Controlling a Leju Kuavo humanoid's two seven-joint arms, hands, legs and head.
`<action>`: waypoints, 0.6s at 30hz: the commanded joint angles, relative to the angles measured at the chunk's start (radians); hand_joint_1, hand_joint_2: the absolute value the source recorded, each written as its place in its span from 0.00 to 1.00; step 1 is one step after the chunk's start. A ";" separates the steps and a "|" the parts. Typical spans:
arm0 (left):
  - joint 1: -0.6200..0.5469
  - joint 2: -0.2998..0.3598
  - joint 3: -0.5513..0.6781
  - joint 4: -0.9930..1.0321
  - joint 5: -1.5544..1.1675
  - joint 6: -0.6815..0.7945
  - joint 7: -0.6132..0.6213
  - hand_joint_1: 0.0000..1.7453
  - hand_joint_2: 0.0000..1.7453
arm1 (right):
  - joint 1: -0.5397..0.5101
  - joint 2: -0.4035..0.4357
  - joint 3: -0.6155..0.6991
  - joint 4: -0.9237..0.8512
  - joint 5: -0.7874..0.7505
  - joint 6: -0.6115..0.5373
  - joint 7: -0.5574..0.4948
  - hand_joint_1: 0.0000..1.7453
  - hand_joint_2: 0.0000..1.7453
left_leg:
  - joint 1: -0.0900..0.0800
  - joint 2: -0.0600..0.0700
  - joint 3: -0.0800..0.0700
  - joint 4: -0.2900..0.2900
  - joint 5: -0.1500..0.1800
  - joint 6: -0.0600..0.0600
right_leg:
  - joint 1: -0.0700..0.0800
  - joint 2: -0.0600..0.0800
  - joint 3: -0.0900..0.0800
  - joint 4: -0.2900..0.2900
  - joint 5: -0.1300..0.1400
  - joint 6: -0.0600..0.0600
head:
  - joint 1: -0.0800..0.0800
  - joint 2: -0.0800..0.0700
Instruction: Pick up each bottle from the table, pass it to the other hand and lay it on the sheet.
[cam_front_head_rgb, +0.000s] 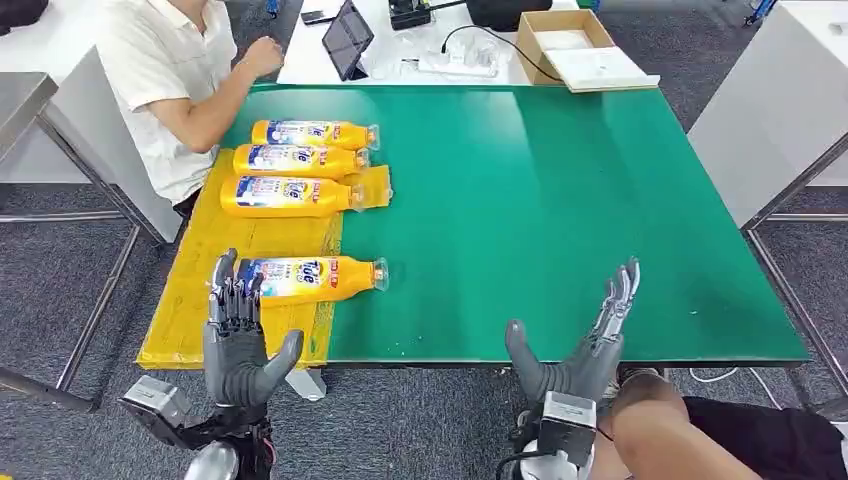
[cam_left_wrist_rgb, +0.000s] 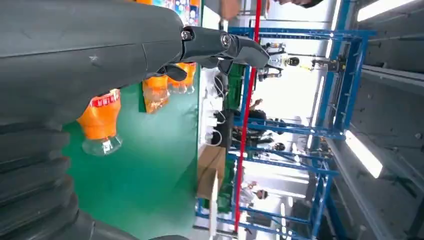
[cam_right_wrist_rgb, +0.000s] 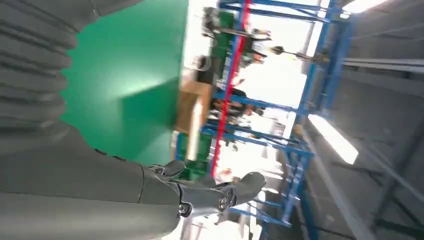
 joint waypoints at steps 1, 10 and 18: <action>-0.014 0.009 -0.028 0.038 -0.008 0.012 0.006 0.00 1.00 | -0.029 0.010 -0.029 0.149 -0.009 -0.050 -0.032 0.00 1.00 | 0.000 0.001 0.005 -0.002 -0.001 0.000 | 0.000 0.000 0.005 -0.001 -0.002 -0.001 | 0.000 0.000; -0.072 0.034 -0.055 0.158 -0.111 0.095 0.049 0.00 1.00 | -0.083 0.018 -0.042 0.290 -0.007 -0.067 -0.032 0.00 1.00 | 0.000 0.002 0.008 -0.003 -0.001 -0.001 | 0.001 0.000 0.008 -0.003 -0.001 -0.002 | 0.000 0.000; -0.105 0.048 -0.080 0.250 -0.173 0.071 0.078 0.00 1.00 | -0.087 0.006 -0.055 0.324 0.003 -0.056 -0.030 0.00 1.00 | 0.000 0.000 0.006 -0.003 -0.001 -0.001 | 0.000 -0.001 0.006 -0.002 -0.001 -0.001 | 0.000 0.000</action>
